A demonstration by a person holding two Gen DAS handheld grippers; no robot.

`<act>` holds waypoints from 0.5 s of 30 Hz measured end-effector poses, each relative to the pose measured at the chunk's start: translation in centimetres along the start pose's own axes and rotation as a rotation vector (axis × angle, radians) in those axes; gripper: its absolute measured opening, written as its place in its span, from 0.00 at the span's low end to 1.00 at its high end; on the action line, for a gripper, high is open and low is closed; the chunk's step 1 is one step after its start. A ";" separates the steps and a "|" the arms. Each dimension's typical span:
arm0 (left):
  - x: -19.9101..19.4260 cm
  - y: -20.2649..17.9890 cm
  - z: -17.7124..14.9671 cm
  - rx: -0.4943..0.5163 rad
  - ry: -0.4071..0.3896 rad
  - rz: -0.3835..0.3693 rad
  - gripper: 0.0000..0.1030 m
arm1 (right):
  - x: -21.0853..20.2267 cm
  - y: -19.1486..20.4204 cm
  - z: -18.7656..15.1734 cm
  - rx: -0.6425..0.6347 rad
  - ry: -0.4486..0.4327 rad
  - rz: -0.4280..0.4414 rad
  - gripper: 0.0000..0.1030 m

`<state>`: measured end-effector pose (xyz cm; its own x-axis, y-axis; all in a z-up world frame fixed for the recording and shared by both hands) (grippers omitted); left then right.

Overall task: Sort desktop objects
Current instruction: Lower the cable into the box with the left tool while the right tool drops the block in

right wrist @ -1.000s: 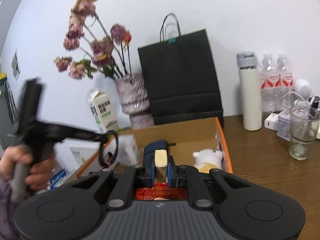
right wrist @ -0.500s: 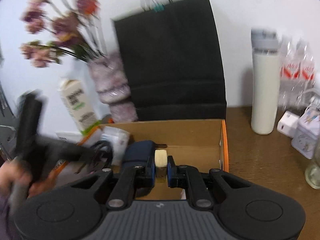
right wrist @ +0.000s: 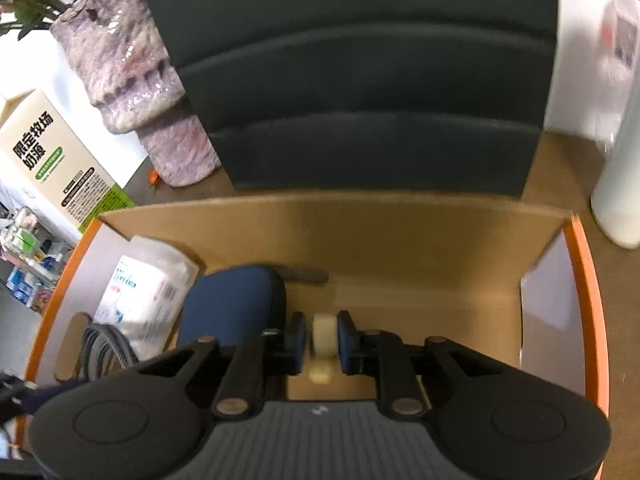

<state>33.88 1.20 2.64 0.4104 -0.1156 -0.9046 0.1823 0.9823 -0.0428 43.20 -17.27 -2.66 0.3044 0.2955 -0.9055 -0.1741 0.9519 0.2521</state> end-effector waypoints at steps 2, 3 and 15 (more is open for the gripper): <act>-0.2 0.7 -0.4 -0.024 -0.024 0.020 0.72 | -1.0 -0.3 -0.4 0.031 -0.017 -0.023 0.45; 0.0 0.8 -0.7 -0.022 -0.019 0.026 0.72 | -1.8 -0.4 -0.7 0.034 -0.044 -0.015 0.46; -0.6 -2.3 -5.3 -0.003 0.042 0.055 0.70 | -10.3 -0.9 -8.9 -0.053 -0.176 -0.127 0.58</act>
<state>28.46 -0.20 0.99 0.3815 -0.0547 -0.9228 0.1578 0.9874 0.0067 31.92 -21.88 3.42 0.4852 0.1876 -0.8540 -0.1714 0.9782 0.1175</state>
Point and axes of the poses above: each gripper's, at about its wrist camera, not at the fingertips, and x roughly the way its jaws point, y to its left, z to its top, the point moved 5 cm from there along x, roughly the way its jaws point, and after that the axes turned 12 degrees about y, right-handed, at the moved point
